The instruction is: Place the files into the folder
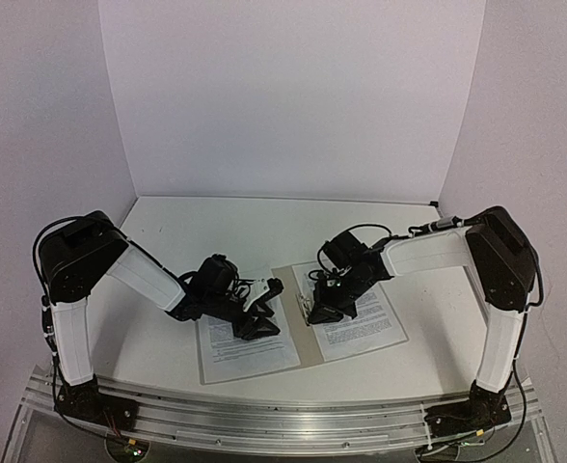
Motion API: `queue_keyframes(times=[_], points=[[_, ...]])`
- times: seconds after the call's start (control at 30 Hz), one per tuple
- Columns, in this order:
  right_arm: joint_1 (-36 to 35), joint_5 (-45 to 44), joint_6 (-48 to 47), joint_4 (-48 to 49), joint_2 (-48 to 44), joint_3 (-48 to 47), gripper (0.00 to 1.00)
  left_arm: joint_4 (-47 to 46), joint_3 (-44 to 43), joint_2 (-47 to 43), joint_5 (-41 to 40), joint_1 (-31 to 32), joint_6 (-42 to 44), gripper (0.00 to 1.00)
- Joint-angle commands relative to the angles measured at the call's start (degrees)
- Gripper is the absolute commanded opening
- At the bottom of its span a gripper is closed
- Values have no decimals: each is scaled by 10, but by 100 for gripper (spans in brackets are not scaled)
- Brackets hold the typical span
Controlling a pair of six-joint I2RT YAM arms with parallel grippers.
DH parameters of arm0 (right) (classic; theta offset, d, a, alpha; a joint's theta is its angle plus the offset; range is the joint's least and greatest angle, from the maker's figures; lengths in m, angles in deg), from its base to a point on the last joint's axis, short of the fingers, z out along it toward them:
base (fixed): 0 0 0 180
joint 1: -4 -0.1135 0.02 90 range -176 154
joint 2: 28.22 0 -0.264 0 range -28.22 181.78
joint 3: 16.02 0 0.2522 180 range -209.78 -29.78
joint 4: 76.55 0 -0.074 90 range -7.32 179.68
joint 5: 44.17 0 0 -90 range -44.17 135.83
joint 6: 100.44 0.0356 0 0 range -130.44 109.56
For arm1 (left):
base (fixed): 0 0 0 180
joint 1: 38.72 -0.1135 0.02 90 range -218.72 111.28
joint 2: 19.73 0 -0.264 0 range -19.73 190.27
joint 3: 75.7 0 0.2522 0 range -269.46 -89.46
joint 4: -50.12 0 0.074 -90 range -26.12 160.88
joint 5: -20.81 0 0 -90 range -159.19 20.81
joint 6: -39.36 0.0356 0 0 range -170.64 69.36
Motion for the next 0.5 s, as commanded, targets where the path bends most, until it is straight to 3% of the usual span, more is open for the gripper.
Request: queue_keyframes(times=[0.0, 0.47], points=[[6, -106, 7, -97, 38, 17, 7, 86, 29, 19, -21, -11, -4, 57], [6, -134, -3, -98, 64, 26, 7, 85, 32, 17, -20, -12, -5, 57]])
